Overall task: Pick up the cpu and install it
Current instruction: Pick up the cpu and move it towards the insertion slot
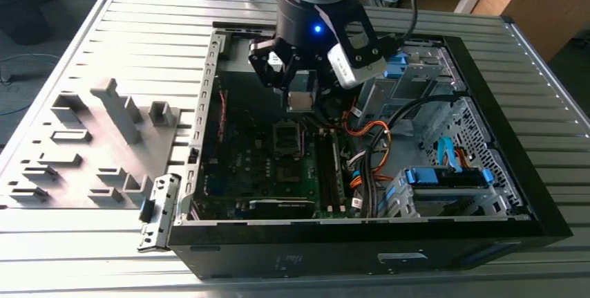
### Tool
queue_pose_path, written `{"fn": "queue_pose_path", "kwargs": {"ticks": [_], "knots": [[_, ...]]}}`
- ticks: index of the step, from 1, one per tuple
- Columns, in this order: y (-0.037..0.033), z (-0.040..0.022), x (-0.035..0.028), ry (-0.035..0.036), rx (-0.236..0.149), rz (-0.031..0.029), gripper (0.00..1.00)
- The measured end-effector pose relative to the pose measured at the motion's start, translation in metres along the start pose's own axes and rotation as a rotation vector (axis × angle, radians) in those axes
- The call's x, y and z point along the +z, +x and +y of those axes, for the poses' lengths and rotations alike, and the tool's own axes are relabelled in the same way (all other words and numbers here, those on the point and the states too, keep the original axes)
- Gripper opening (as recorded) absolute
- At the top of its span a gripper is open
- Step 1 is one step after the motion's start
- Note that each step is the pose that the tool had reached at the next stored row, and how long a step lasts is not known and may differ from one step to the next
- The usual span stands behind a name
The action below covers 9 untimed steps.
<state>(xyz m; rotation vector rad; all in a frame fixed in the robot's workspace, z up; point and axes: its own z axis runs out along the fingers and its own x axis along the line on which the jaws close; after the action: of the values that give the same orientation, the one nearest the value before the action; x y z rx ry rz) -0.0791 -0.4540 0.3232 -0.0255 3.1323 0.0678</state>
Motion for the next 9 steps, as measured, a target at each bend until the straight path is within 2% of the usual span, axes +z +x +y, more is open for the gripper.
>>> {"fn": "queue_pose_path", "kwargs": {"ticks": [6, 9], "knots": [[0.0007, -0.0027, 0.0108, 0.0000, 0.000, 0.0000, 0.47], [0.0015, -0.0069, 0.0160, 0.0000, 0.000, 0.0000, 0.47]]}}
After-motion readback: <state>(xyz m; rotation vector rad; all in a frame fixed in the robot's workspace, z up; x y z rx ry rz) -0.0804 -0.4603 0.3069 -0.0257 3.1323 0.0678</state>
